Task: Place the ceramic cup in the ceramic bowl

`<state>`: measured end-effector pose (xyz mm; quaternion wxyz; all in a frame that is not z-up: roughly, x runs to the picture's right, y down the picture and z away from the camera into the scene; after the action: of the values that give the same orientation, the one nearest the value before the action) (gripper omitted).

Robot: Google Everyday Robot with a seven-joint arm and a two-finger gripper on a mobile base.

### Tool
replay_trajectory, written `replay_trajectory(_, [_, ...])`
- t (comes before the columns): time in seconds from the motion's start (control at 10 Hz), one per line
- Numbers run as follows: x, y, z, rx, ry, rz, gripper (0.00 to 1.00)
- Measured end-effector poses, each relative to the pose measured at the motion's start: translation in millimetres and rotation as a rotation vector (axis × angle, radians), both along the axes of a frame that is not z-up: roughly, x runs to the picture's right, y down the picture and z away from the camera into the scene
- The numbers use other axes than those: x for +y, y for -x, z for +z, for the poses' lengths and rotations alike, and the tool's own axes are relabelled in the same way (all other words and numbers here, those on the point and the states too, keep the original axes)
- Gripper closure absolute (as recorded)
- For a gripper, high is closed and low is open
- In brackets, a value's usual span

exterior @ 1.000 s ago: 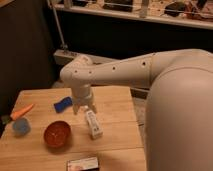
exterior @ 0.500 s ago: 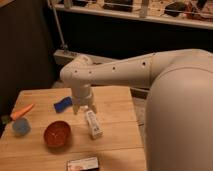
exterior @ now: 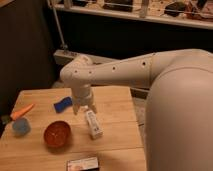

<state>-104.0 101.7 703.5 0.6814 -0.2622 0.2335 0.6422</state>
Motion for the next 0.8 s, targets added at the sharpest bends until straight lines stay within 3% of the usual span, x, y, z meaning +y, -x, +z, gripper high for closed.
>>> replay_trajectory(0.4, [3.7, 7.2, 0.3, -0.003, 0.007, -0.026, 0.35])
replay_trajectory(0.8, [18.1, 70.1, -0.5, -0.015, -0.018, -0.130, 0.35])
